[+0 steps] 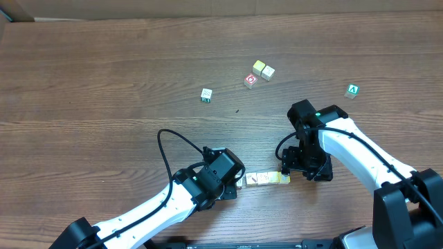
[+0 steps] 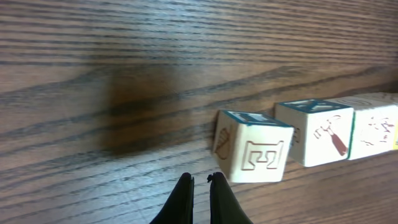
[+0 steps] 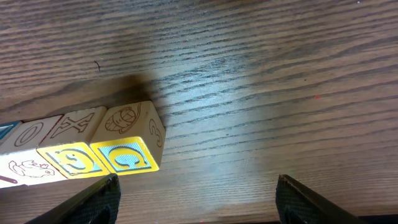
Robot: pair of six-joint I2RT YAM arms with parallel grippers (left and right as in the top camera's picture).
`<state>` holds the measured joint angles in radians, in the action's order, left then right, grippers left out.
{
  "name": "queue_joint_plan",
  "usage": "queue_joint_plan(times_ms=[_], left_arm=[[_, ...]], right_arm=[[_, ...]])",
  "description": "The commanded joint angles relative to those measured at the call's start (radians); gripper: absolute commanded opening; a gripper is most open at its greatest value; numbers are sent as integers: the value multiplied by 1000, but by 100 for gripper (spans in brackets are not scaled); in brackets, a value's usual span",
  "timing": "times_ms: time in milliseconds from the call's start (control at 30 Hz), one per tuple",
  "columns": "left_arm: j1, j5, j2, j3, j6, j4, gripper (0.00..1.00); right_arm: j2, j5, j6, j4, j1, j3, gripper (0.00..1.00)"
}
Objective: Flip 5 blocks
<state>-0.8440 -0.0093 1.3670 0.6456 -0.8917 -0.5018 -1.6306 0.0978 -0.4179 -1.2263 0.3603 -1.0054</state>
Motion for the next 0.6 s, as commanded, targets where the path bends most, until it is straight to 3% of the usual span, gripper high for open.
queue_joint_plan(times_ms=[0,567], left_arm=[[6,-48,-14,-7,-12,1,4],[6,7,80,-7,39,107,4]], right_arm=[[2,2,0,4,-3,6,80],[2,3,-1,8,-3,6,80]])
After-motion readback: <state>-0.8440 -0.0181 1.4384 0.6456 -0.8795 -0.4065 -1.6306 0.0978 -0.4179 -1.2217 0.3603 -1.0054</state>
